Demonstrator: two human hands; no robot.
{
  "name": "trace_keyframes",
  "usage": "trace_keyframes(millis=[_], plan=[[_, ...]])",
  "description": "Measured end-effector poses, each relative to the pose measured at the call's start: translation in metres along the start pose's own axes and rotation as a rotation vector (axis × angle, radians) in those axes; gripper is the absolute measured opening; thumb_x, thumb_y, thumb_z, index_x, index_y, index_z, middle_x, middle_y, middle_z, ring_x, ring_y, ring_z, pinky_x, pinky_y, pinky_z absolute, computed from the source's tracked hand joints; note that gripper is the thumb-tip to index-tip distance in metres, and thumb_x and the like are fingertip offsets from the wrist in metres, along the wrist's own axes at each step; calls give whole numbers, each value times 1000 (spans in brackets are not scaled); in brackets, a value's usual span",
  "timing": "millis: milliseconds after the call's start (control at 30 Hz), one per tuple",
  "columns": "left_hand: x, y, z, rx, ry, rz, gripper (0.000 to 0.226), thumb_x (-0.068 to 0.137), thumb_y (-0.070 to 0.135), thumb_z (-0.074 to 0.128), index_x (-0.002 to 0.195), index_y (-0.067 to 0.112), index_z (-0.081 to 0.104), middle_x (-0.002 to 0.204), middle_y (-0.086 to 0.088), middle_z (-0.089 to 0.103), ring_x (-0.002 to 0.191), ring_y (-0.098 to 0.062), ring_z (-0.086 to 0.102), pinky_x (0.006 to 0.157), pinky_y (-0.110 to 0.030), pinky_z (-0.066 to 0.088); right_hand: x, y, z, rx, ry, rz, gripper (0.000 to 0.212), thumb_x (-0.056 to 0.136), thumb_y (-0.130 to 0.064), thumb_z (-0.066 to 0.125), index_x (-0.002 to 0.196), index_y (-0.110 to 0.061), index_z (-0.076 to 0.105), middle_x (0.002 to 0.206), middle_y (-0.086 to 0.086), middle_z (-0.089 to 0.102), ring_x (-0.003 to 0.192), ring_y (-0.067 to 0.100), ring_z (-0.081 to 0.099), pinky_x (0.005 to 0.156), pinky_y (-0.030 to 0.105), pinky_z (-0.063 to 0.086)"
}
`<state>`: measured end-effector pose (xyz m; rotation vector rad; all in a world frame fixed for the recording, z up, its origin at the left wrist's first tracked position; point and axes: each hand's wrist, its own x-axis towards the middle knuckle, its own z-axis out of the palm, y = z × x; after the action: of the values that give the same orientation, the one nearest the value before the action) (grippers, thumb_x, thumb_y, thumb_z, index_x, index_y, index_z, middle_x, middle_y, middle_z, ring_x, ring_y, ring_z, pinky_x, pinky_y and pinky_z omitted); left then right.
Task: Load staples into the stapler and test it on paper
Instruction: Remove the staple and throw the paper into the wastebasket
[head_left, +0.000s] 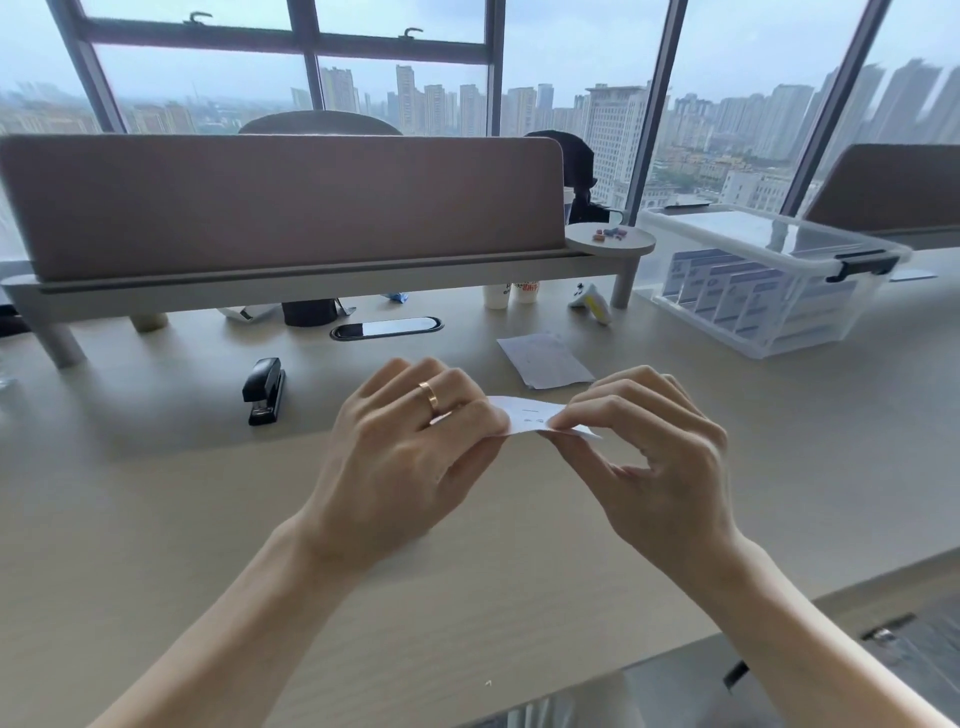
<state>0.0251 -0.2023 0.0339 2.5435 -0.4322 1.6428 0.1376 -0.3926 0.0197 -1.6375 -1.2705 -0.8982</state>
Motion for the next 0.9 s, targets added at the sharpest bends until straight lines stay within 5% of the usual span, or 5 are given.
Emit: trace_keyframes(millis=[133,233,367,733,900], plan=[[1,0,11,-63,-32,-54,11,92,14,78,81,12,78,80,1,70,69,-25,65,64,-41,49,-2,4,-11,8,-10,44,8,85,-10,87,84,-9,79,85,-3,75,80,21,69,71,41,53],[9,14,21,-341,-52,-292,9,91,14,79,83,13,77,82,5,70,75,-17,66,71,-32,52,-7,8,-35,26,-39,193,22,80,-19,90,97,-14,76,96,-10,75,92,3,68,87,19,51],[35,54,48,-696,-176,-570,9,88,20,80,82,25,75,81,12,73,79,-10,66,72,-14,46,-12,13,-94,4,-62,441,13,87,-22,80,87,-33,74,88,-22,75,84,-6,69,79,7,45],[97,232,188,-1087,-460,-478,6,97,32,67,102,33,70,94,15,74,87,-7,71,76,-21,55,-98,5,-353,-485,80,791,19,94,-25,75,85,-41,71,79,-9,77,73,12,71,63,25,55],[89,306,239,-1192,-586,-470,5,97,27,69,101,29,72,90,14,73,77,-1,64,67,-13,49,-199,19,-417,-760,20,985,13,94,-21,77,83,-29,74,73,-8,72,74,13,64,58,9,44]])
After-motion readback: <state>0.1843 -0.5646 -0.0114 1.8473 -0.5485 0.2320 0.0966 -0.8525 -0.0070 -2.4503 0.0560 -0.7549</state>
